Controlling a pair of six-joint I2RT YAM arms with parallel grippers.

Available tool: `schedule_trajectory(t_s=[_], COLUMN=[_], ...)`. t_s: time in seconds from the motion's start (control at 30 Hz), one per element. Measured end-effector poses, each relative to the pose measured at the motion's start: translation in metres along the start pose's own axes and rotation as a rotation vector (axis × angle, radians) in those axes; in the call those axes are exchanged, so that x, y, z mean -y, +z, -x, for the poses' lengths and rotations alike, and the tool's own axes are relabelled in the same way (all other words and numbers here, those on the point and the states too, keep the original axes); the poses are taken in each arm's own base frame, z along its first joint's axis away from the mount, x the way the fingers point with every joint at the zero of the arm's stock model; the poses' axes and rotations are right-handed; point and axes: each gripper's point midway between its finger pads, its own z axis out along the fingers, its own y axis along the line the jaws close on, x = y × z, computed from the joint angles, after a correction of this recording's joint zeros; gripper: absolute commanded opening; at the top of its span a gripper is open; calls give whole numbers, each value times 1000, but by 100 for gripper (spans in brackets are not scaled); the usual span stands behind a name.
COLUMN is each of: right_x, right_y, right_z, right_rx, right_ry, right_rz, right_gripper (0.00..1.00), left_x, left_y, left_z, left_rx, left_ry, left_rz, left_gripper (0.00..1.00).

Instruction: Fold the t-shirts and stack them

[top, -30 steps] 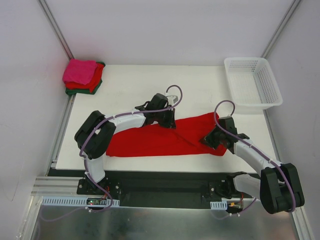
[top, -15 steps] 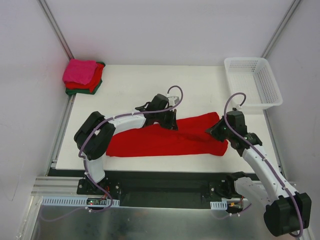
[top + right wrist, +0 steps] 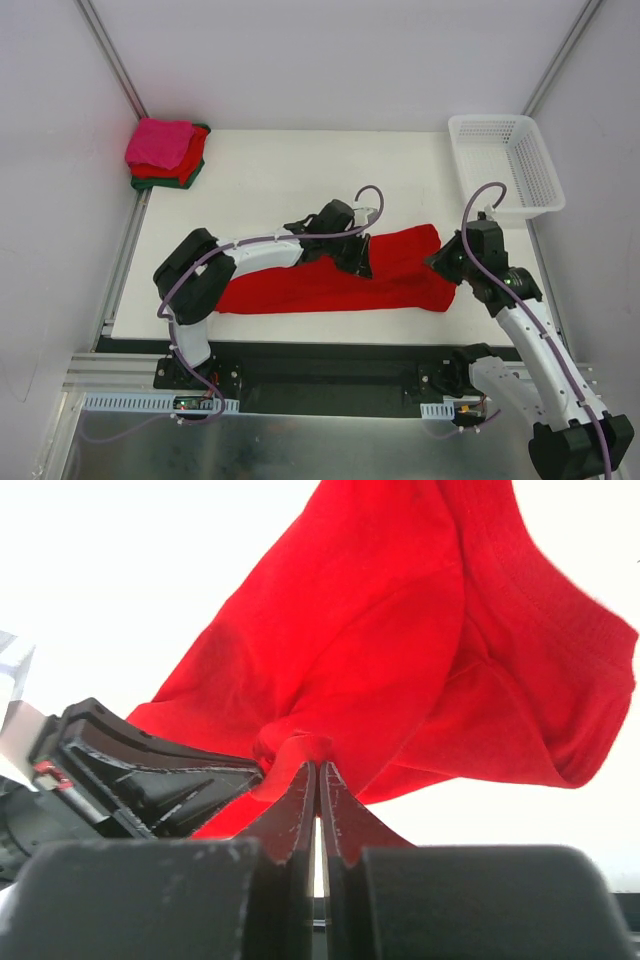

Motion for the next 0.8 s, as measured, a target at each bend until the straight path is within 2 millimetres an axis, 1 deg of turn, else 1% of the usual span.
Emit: schedule_trajectory(t_s=[0.17,0.4,0.63,0.8], right_x=[-2,-2,3,4], right_y=[-9,-17,-19,-19], right_z=[5,8,6,6], right_rx=[8,12,11,9], right_ry=[-18,-42,-57,-60], right_rz=[-2,-10,-30,-33], right_gripper=[1,1,1,2], left_x=[6,22,40,46], left_y=[-1,-19,-38,-43], left_z=[-1,2,-1,-3], left_rx=[-3,24,48,53], left_ry=[-13,-13,-13,-16], left_rz=[-11,-45,-73,-83], left_gripper=[0,0,0,0])
